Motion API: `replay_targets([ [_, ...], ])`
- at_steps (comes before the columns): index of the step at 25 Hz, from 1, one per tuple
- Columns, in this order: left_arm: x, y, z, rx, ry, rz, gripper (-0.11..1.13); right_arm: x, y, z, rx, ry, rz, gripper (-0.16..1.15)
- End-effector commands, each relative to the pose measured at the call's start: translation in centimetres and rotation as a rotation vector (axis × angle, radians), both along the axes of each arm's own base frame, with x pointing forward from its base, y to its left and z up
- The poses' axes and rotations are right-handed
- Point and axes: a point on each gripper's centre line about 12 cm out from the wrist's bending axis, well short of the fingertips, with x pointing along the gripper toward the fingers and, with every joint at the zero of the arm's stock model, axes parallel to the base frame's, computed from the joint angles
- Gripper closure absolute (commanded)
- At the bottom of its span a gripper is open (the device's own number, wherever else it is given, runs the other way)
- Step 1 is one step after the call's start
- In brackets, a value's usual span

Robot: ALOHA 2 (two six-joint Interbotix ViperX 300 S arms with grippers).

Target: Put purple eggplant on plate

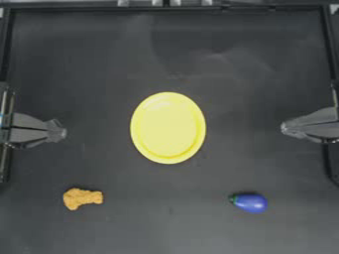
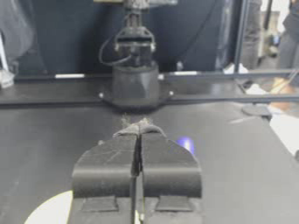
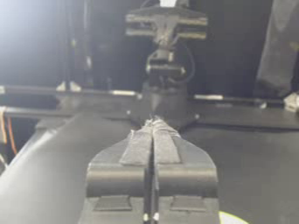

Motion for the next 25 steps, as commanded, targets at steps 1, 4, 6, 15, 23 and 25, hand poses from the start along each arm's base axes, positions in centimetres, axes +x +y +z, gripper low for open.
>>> replay_targets([
  [1,0.2,0.0,0.6,0.003,-0.008,0.001,0.34,0.2,0.0,0.9,-0.012,-0.005,0.001,0.4],
  [4,0.2,0.0,0.7,0.003,0.003,0.001,-0.06,0.3,0.0,0.8,-0.005,0.008,-0.002,-0.02],
  [6,0.2,0.0,0.8,0.005,0.006,0.001,-0.03,0.3,0.0,0.7,-0.003,0.026,-0.002,-0.11],
  [15,0.3,0.2,0.5,-0.002,0.044,0.009,-0.01,0.8,-0.1,2.0,0.061,0.293,-0.008,0.0],
  [23,0.3,0.6,0.3,-0.005,0.057,0.03,-0.01,2.3,0.0,2.9,0.166,0.72,-0.046,0.0],
  [25,0.3,0.7,0.2,-0.007,0.064,0.036,-0.01,2.7,0.0,2.7,0.181,0.818,-0.071,0.0],
])
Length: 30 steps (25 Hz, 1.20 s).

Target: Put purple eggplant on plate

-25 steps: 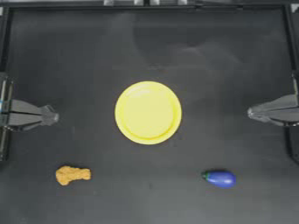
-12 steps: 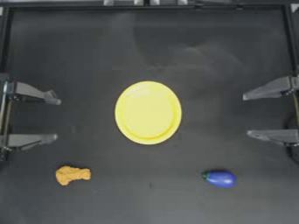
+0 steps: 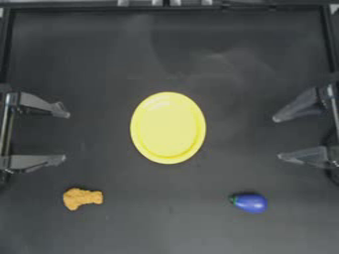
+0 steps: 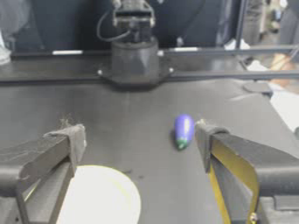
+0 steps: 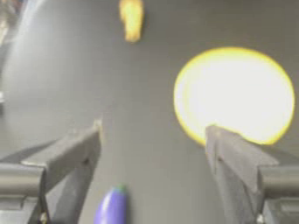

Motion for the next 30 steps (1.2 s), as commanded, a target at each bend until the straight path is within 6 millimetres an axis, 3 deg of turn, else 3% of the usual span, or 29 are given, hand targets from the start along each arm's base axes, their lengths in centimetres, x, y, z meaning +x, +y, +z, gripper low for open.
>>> replay_targets([
  [1,0.2,0.2,1.0,-0.002,-0.017,0.009,-0.01,1.0,0.1,0.5,0.007,0.154,-0.028,0.0],
  [8,0.2,0.4,1.0,-0.006,-0.008,0.02,-0.01,2.9,2.1,-1.2,0.0,0.366,-0.048,0.0],
  [17,0.2,0.5,1.1,-0.006,0.0,0.025,-0.01,4.9,5.7,-5.4,0.04,0.534,-0.069,0.0],
  [24,0.2,0.5,0.8,-0.005,0.006,0.026,-0.01,5.9,7.5,-8.4,0.024,0.591,-0.086,0.0],
  [30,0.2,0.5,0.6,-0.008,0.009,0.025,-0.01,6.1,7.9,-11.1,0.053,0.584,-0.102,0.0],
])
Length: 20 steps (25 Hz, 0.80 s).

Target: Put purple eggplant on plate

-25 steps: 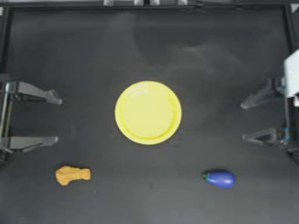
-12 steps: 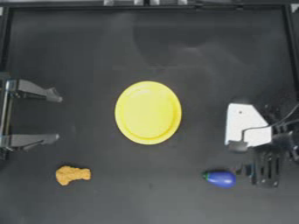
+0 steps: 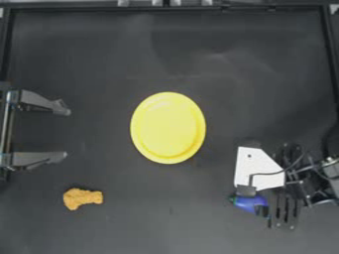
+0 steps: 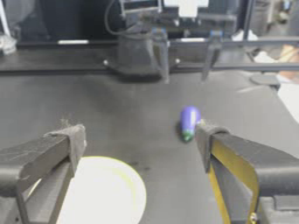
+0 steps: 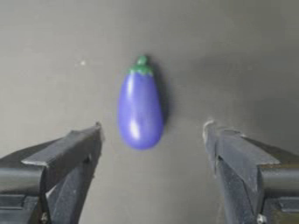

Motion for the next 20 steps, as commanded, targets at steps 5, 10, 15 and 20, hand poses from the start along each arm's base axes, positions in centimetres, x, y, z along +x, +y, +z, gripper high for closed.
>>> replay_targets([
  [5,0.1,0.0,0.5,-0.004,-0.013,0.002,-0.01,0.1,0.6,-1.8,0.033,-0.03,-0.021,0.0],
  [10,0.1,0.1,0.4,-0.004,-0.011,0.003,-0.01,-0.1,1.3,-3.5,0.038,-0.012,-0.028,0.0],
  [15,0.1,0.2,0.4,-0.004,-0.011,0.008,-0.01,-0.1,1.5,-4.8,0.047,-0.01,-0.035,0.0],
  [20,0.1,0.2,0.4,-0.004,-0.009,0.008,-0.01,0.0,1.7,-5.9,0.053,-0.013,-0.029,0.0],
])
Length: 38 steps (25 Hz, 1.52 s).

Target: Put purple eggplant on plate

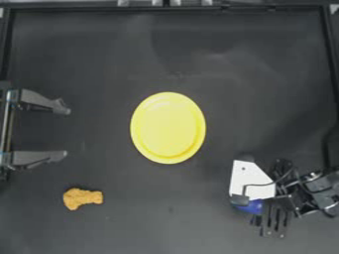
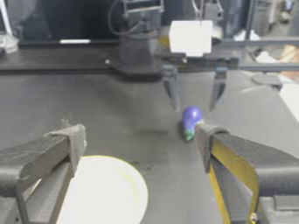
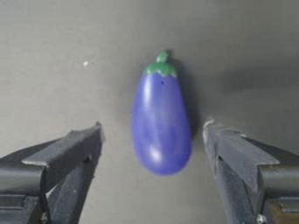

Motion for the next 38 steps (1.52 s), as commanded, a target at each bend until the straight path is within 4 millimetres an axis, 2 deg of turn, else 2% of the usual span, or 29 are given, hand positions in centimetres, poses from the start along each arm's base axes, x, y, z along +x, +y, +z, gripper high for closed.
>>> replay_targets([
  [1,0.1,0.0,0.3,-0.003,-0.009,0.002,-0.01,0.2,0.1,-0.2,0.004,-0.011,0.004,0.0],
  [7,0.1,0.0,0.2,-0.001,-0.006,0.001,-0.01,0.2,0.1,-1.6,-0.011,0.019,0.01,0.0],
  [13,0.1,0.0,0.2,-0.003,-0.005,0.002,-0.01,0.4,0.1,-2.0,-0.019,0.034,0.012,0.03],
  [16,0.1,0.0,0.2,-0.003,-0.005,0.001,-0.01,0.3,0.1,-1.9,-0.024,0.044,0.012,0.17],
  [21,0.3,0.0,0.0,-0.003,0.004,0.001,-0.01,0.3,0.1,-1.9,-0.03,0.049,0.021,0.57],
  [23,0.4,0.1,-0.1,-0.005,0.01,0.002,-0.01,0.5,0.2,-1.7,-0.031,0.041,0.029,0.59],
  [25,0.4,0.1,0.0,-0.004,0.009,0.001,-0.01,1.0,0.2,-0.9,-0.034,0.016,0.039,0.59],
  [29,0.4,0.1,0.0,-0.005,0.009,0.002,-0.01,2.4,-0.3,2.5,-0.077,-0.086,0.082,0.59],
  [34,0.4,0.1,-0.3,-0.006,0.017,0.002,-0.01,3.5,-3.2,7.3,-0.161,-0.22,0.091,0.59],
  [38,0.5,0.1,-0.4,-0.004,0.021,0.001,-0.01,4.4,-6.1,9.1,-0.22,-0.262,0.115,0.59],
])
